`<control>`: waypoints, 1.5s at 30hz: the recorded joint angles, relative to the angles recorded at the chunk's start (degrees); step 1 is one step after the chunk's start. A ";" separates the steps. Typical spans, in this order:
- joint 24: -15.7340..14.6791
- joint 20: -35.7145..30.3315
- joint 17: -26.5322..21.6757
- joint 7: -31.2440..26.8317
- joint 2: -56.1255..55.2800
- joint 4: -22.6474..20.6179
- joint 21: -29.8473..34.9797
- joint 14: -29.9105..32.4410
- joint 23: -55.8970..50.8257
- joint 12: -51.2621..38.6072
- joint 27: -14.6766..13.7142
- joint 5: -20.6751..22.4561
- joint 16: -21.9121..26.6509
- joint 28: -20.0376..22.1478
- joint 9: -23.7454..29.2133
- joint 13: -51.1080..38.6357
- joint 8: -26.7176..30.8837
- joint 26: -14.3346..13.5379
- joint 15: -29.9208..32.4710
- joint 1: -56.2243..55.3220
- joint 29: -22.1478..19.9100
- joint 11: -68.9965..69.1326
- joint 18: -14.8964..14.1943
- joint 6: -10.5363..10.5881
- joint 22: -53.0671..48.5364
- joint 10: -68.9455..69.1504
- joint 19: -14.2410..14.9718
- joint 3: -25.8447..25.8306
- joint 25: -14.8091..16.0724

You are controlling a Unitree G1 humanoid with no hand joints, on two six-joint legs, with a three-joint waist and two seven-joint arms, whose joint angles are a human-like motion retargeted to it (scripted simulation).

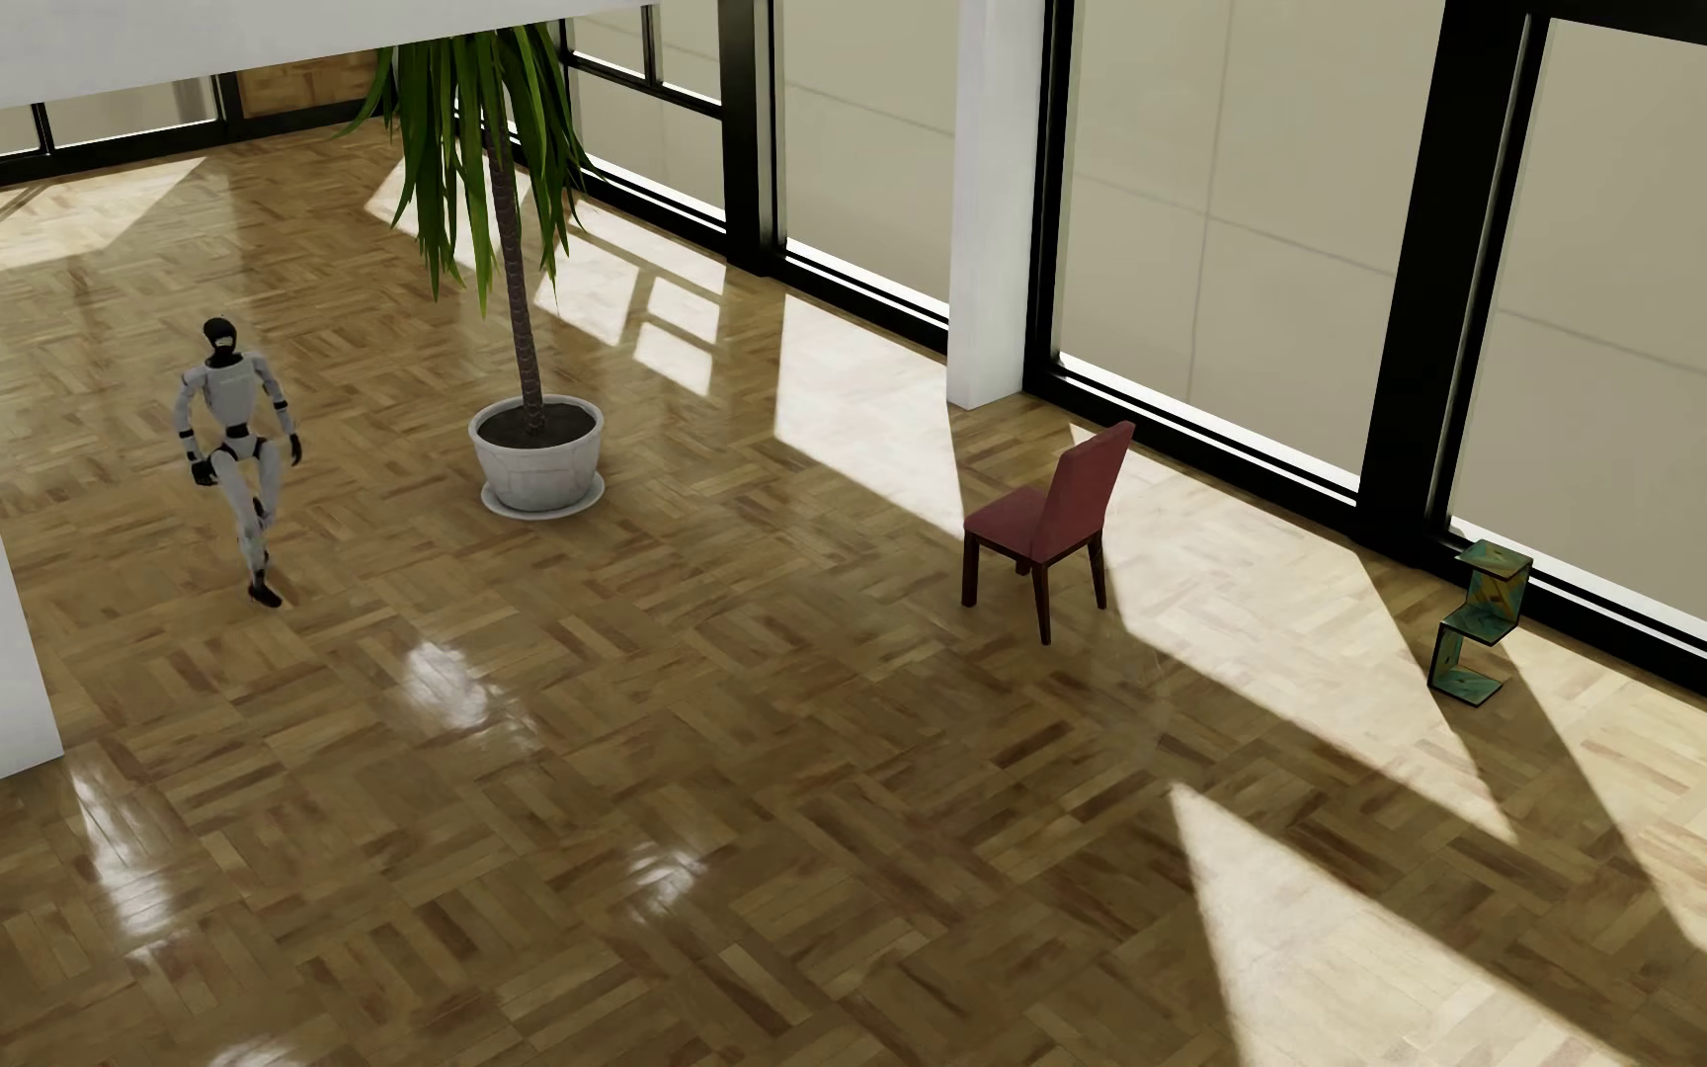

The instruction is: Move towards the shelves

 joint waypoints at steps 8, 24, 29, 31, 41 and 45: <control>0.00 1.11 1.75 0.00 2.72 8.48 -2.02 22.22 4.45 3.07 0.00 8.35 -1.63 0.00 -2.48 -0.92 0.00 0.00 9.64 -10.76 0.00 11.97 0.00 4.24 6.15 44.10 0.00 1.92 0.00; 0.00 1.18 1.15 0.00 33.08 -2.70 -6.41 7.77 -0.67 8.42 0.00 -5.60 -2.37 0.00 -1.77 -6.10 0.00 0.00 7.87 -30.77 0.00 46.16 0.00 -5.47 14.52 19.05 0.00 20.38 0.00; 0.00 3.33 2.14 0.00 9.09 -0.47 -3.84 5.63 2.44 5.62 0.00 1.68 -1.18 0.00 -0.82 0.55 0.00 0.00 12.58 -3.49 0.00 18.84 0.00 0.24 1.64 2.97 0.00 4.41 0.00; 0.00 5.01 2.14 0.00 3.57 -0.85 -3.40 1.99 2.50 2.50 0.00 -0.33 0.03 0.00 -1.96 1.78 0.00 0.00 -2.26 2.58 0.00 -0.83 0.00 -0.64 -1.57 0.68 0.00 1.18 0.00; 0.00 1.47 -0.08 0.00 18.06 5.53 -6.15 10.10 3.71 7.33 0.00 8.52 -0.48 0.00 -2.01 -2.14 0.00 0.00 -0.26 -22.95 0.00 4.48 0.00 5.22 6.93 53.94 0.00 10.53 0.00; 0.00 0.96 -2.80 0.00 41.61 4.09 -11.68 11.79 -9.86 12.74 0.00 4.20 1.29 0.00 -2.18 -5.44 0.00 0.00 -21.49 -36.48 0.00 -5.77 0.00 2.54 12.10 20.85 0.00 22.88 0.00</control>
